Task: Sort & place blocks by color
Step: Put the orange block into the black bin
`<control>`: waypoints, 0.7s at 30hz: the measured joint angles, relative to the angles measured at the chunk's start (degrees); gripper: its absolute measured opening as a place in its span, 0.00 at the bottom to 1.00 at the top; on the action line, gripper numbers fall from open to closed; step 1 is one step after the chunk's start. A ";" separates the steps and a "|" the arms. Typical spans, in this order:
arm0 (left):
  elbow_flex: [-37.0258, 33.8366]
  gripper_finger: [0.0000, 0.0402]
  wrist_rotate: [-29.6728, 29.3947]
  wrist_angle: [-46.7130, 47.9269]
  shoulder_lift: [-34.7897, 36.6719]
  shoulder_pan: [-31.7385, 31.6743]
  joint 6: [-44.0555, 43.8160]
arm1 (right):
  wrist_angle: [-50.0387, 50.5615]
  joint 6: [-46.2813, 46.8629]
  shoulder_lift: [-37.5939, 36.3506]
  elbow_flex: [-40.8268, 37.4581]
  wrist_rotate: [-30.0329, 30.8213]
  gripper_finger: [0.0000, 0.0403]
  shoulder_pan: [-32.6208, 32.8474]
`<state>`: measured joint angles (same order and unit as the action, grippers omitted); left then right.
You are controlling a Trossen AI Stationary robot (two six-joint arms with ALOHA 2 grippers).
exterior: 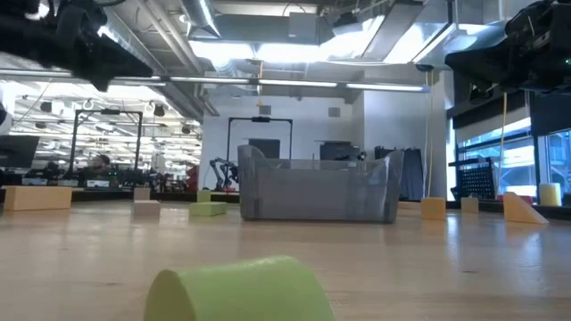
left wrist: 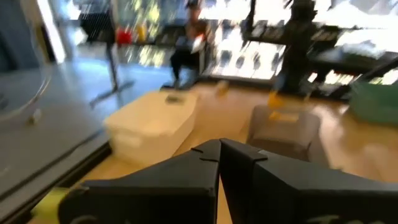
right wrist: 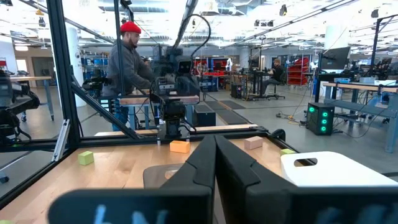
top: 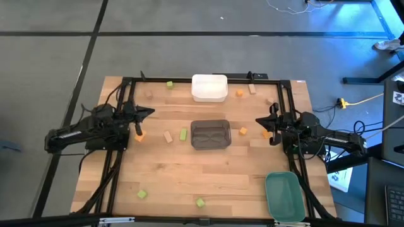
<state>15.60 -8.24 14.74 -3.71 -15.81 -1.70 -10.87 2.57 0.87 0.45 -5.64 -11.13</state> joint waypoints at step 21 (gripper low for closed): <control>35.51 0.00 3.45 33.57 -42.01 0.00 -24.48 | 0.02 -0.01 0.00 0.00 0.01 0.03 0.00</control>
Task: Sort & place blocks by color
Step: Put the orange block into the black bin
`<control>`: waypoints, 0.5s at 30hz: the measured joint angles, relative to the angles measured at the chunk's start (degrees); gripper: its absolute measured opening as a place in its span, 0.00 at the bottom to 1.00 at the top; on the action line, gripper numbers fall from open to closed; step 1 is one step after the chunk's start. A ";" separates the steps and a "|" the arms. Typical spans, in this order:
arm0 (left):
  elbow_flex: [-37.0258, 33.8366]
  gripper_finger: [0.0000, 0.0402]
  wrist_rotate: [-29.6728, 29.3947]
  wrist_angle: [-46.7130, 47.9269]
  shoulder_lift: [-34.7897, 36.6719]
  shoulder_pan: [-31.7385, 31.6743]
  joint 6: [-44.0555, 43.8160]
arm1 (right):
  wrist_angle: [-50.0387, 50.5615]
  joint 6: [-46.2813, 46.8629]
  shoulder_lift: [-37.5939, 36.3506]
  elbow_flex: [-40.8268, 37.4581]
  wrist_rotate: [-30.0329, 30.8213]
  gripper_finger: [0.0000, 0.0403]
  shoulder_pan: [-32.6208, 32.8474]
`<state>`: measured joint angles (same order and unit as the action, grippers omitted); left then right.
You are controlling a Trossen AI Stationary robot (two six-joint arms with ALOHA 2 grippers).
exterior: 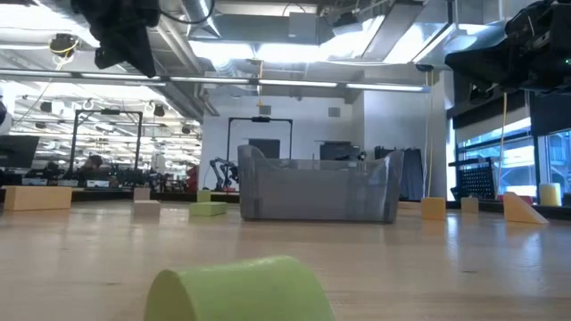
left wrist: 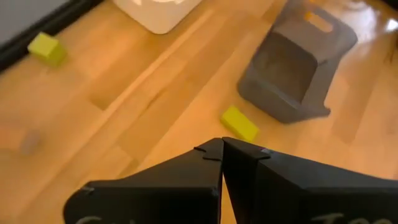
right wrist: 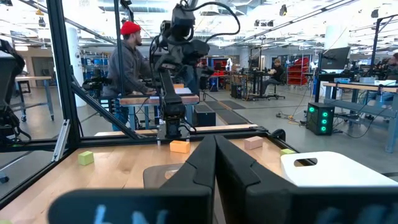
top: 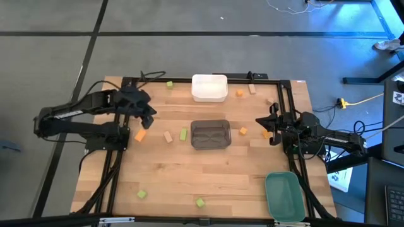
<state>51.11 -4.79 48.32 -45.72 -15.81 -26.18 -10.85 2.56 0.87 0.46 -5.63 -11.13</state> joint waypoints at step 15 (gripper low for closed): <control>0.35 0.06 0.38 0.36 -1.04 -0.02 -16.29 | 0.00 -0.01 0.00 -0.01 0.01 0.03 0.00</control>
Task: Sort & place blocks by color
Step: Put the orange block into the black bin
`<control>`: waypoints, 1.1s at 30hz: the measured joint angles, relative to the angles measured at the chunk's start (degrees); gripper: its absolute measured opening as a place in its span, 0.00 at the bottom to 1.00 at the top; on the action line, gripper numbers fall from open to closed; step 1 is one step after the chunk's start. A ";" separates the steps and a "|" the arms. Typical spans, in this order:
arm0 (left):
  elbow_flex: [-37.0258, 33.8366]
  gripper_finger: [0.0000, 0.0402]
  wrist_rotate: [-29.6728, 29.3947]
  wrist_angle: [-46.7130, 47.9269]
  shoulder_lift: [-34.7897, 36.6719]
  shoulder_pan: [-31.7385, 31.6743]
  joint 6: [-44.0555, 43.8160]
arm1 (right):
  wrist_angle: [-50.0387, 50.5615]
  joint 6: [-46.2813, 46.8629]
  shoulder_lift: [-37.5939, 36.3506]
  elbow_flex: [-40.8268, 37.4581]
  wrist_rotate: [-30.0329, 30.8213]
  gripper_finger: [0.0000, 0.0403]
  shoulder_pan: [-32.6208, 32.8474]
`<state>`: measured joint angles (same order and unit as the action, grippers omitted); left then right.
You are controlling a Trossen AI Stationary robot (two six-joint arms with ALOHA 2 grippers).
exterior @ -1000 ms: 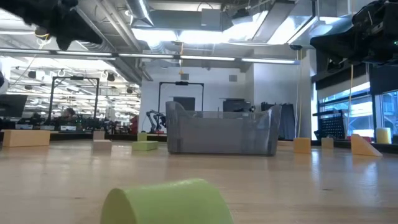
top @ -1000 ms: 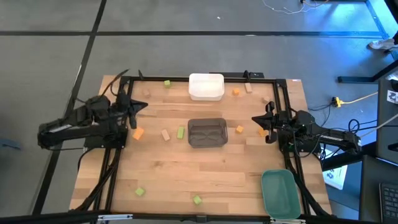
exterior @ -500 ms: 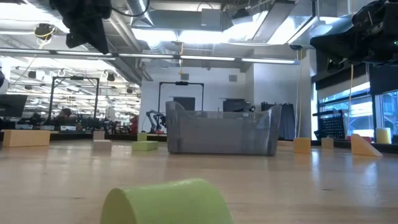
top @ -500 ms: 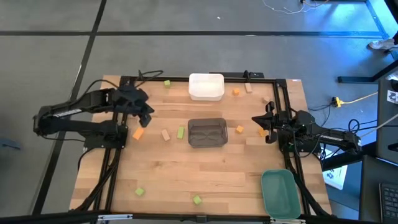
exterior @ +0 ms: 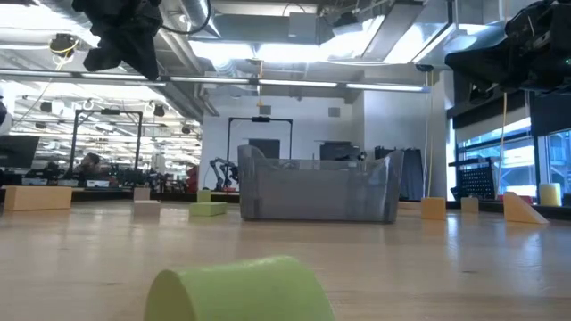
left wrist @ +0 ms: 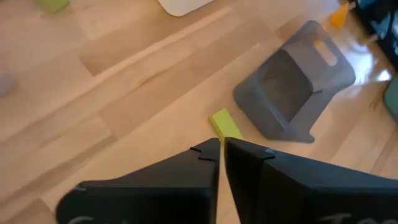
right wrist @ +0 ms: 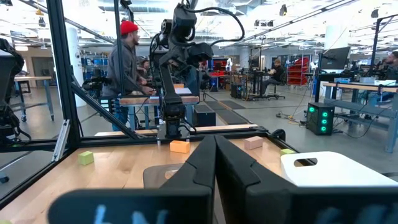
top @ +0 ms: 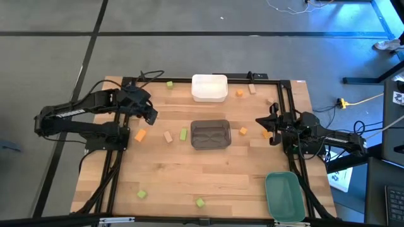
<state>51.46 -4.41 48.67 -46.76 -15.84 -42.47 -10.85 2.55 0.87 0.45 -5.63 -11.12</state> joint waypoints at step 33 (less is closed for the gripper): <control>0.02 0.42 5.95 13.55 -6.78 1.40 -8.56 | 0.00 0.02 0.01 0.02 0.00 0.03 -0.01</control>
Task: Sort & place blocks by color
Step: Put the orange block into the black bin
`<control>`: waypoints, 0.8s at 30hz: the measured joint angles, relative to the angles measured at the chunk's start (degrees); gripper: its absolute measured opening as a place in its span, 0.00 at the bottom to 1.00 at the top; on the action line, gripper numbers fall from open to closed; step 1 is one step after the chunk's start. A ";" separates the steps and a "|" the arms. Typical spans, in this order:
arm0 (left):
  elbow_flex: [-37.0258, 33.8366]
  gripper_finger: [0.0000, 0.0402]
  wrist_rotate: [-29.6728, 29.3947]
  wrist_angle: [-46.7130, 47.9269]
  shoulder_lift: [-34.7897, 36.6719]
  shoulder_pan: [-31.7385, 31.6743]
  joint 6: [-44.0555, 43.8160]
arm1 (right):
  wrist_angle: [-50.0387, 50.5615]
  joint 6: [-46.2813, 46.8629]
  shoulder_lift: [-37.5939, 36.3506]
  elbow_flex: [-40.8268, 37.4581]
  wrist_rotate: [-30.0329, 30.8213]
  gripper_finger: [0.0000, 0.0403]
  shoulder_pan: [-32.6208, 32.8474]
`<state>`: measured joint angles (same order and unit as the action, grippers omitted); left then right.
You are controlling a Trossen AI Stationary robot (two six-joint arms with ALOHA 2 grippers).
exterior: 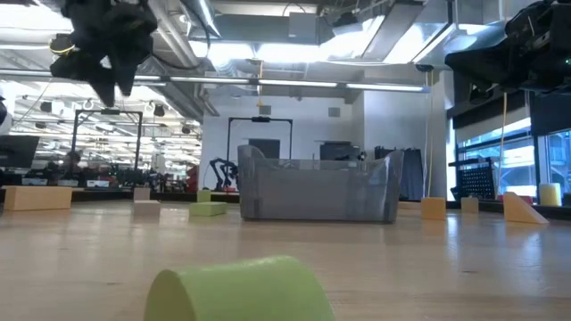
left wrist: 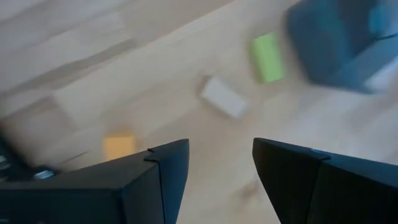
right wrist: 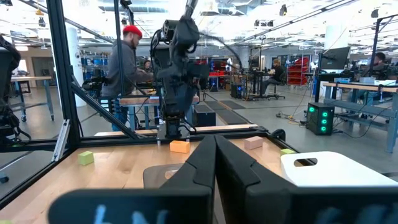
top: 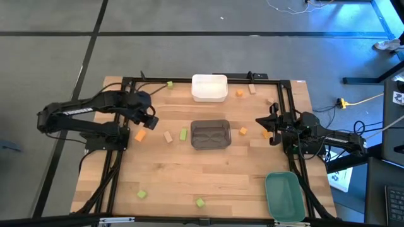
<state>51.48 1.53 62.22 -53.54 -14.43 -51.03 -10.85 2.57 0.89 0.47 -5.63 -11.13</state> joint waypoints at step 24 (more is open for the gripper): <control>-15.86 0.42 -6.63 -0.77 -6.51 6.40 -10.30 | -0.02 0.00 0.00 -0.02 0.02 0.03 0.02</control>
<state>35.62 -5.10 61.45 -60.05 -8.03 -61.32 -10.87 2.56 0.89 0.45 -5.61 -11.11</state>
